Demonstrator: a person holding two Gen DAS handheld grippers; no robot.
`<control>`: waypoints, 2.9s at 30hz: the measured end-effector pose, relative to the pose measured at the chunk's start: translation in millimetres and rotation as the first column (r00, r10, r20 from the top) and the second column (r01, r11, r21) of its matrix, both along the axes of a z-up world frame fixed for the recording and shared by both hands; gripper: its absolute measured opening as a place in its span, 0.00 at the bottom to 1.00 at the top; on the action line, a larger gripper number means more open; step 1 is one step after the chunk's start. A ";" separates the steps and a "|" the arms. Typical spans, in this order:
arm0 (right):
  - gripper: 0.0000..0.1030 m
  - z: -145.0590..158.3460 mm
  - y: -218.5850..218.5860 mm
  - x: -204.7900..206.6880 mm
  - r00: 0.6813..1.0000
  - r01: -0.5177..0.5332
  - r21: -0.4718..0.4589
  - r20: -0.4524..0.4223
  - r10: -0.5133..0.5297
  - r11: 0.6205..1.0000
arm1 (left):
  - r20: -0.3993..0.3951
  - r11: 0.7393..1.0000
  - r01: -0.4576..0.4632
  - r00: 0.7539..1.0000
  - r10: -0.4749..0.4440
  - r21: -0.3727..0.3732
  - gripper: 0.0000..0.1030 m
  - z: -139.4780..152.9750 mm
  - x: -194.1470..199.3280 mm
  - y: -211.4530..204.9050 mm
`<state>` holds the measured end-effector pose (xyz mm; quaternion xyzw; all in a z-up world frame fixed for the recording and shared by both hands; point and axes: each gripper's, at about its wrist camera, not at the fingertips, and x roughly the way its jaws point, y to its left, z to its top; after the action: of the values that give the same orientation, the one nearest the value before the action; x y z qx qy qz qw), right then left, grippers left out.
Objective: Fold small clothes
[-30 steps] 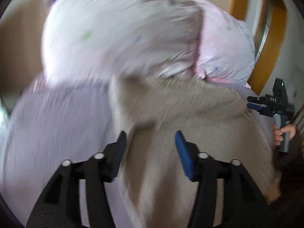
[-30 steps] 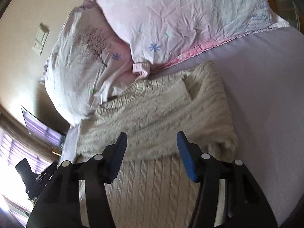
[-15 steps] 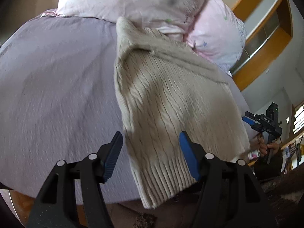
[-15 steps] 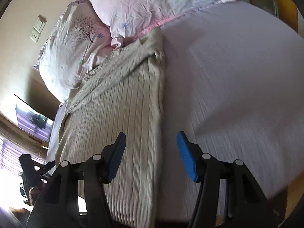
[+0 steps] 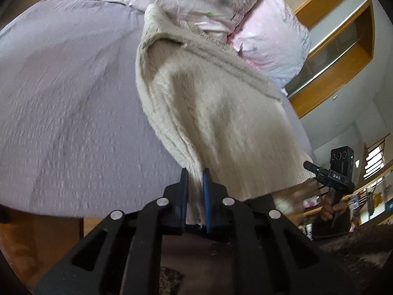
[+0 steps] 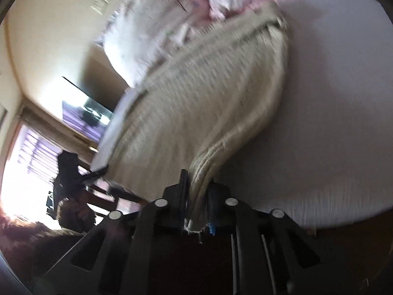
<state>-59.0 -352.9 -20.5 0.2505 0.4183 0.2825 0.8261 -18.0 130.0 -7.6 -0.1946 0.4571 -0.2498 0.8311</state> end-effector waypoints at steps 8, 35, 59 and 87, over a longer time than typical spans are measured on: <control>0.11 71.7 -30.3 55.8 0.965 0.082 0.165 0.232 -0.120 0.983 | 0.167 0.996 -0.035 0.985 0.049 -0.086 0.08 56.7 53.3 18.0; 0.99 39.3 -73.0 279.1 0.873 0.424 0.247 0.145 -0.466 0.871 | -0.035 0.976 -0.215 0.976 0.215 -0.011 0.65 25.6 257.5 21.8; 0.99 68.3 -131.7 254.0 0.825 0.441 0.343 0.209 -0.525 0.830 | -0.015 0.729 0.112 0.986 -0.165 -0.675 0.15 76.9 290.9 -193.5; 0.86 6.1 -89.2 307.6 0.966 0.228 0.012 -0.129 -0.224 0.974 | 0.015 0.996 -0.056 0.998 0.055 0.064 0.71 23.6 281.3 -220.3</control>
<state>248.6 -442.1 -14.4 0.3250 0.4348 0.1756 0.8213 263.3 -90.4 16.0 -0.1789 0.4537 -0.2130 0.8466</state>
